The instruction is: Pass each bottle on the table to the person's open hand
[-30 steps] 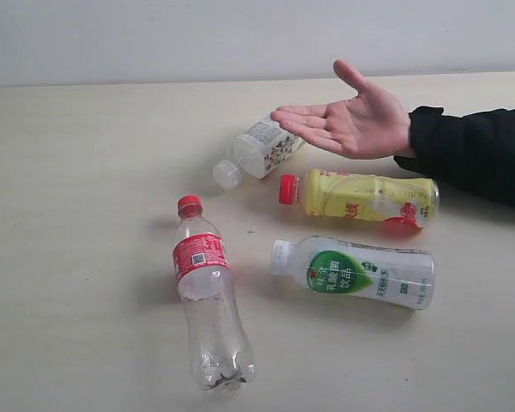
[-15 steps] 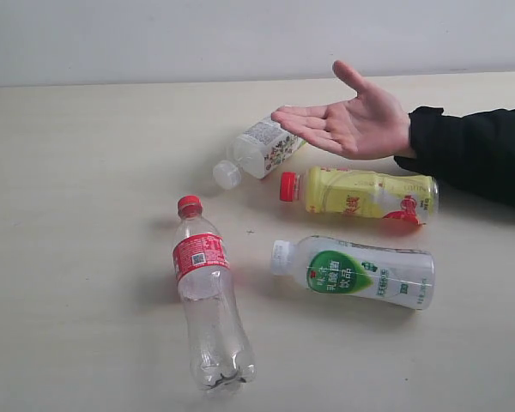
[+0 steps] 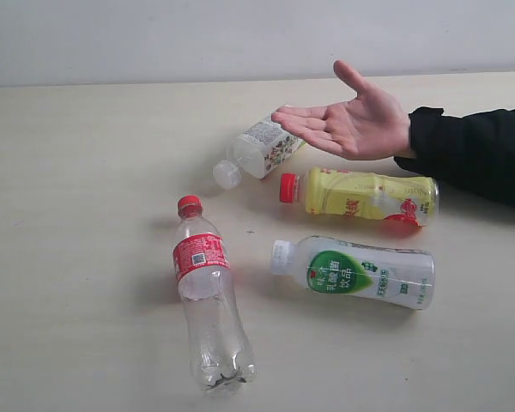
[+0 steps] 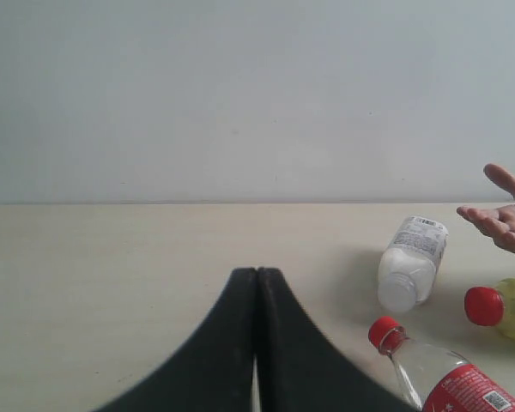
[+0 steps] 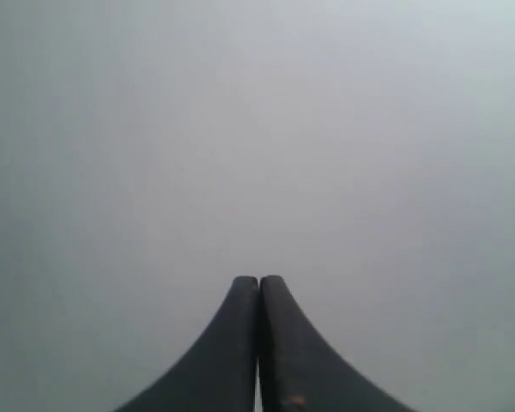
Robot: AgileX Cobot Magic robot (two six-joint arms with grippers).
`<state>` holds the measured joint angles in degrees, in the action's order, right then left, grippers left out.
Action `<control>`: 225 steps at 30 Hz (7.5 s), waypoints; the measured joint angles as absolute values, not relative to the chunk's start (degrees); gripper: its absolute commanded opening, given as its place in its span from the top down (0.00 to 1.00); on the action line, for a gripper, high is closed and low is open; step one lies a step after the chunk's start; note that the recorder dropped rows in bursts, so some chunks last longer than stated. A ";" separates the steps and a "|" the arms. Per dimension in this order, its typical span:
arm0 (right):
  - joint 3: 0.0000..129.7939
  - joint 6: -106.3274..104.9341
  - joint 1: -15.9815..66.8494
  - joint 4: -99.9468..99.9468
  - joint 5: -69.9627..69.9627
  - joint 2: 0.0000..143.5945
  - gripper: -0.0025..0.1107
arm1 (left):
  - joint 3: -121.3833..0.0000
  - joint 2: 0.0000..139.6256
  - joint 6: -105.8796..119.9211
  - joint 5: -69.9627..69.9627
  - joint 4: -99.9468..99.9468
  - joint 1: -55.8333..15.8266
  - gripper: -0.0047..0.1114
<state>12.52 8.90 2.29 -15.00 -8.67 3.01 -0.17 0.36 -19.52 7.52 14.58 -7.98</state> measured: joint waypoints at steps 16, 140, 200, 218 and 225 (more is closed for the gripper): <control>57.35 -17.20 2.37 -1.80 41.08 42.79 0.98 | -0.17 0.36 -19.52 7.52 14.58 -7.98 0.96; 79.41 -12.90 34.63 -1.38 69.43 92.44 0.98 | -0.17 0.36 -19.52 7.52 14.58 -7.98 0.96; 99.34 5.49 20.24 2.51 57.06 118.96 0.85 | -0.17 0.36 -19.52 7.52 14.58 -7.98 0.96; 99.34 5.38 20.24 2.52 55.25 118.96 0.33 | -0.17 0.36 -19.52 7.52 14.58 -7.98 0.96; 99.34 5.38 20.24 2.87 54.81 118.96 0.33 | -0.17 0.36 -19.52 7.52 14.58 -7.98 0.96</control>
